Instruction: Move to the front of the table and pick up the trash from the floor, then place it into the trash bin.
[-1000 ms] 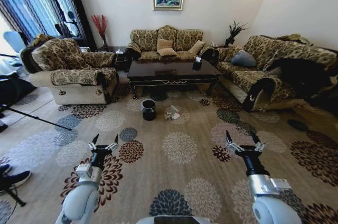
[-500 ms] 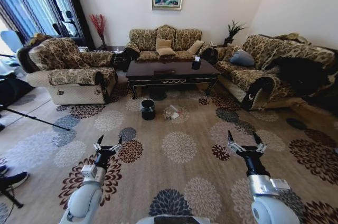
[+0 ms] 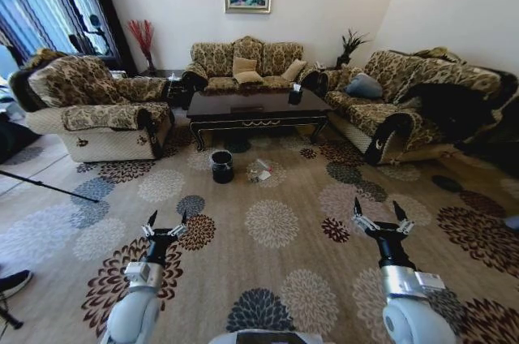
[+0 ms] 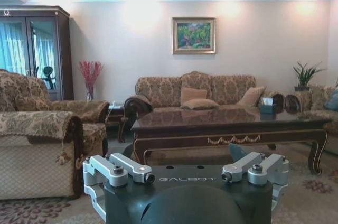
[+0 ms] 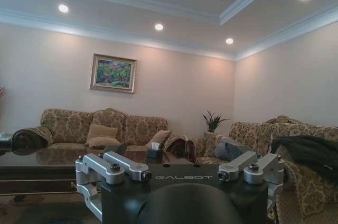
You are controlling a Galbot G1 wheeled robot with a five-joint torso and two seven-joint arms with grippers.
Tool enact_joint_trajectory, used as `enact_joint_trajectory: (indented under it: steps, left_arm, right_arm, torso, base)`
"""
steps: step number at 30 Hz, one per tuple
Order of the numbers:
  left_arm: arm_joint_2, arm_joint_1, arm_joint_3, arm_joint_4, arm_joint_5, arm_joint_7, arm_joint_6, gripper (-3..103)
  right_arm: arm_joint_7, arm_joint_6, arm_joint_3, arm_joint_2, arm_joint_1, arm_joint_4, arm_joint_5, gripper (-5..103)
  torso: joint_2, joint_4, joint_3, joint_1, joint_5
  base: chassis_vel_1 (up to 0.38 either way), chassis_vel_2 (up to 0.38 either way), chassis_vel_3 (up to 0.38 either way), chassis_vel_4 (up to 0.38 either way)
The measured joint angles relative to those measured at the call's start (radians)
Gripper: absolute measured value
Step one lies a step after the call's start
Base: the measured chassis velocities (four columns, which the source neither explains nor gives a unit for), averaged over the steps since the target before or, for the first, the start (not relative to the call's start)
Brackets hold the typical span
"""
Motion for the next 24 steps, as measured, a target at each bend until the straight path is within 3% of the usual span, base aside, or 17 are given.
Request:
enact_joint_trajectory:
  steps: [11,18,24]
  left_arm:
    - [-0.051,0.063,-0.019,-0.061,0.040,0.008,-0.016,100]
    - [-0.069,0.075,-0.039,-0.074,0.041,0.009,-0.024,100]
    - [-0.078,0.075,-0.035,-0.088,0.045,0.015,-0.017,100]
  right_arm:
    - [0.010,0.028,-0.033,-0.002,0.029,-0.023,0.003,100]
    - [-0.016,0.121,-0.020,-0.008,0.022,-0.038,0.022,100]
    - [-0.044,0.150,-0.011,-0.007,0.021,-0.051,0.025,100]
  torso:
    - [-0.056,0.0001,-0.031,-0.025,0.0002]
    - [-0.092,0.0000,-0.052,-0.041,0.0000]
    - [-0.120,0.0000,-0.067,-0.053,0.0000]
  base:
    - [0.000,0.000,0.000,0.000]
    - [0.000,0.000,0.000,0.000]
    - [0.000,0.000,0.000,0.000]
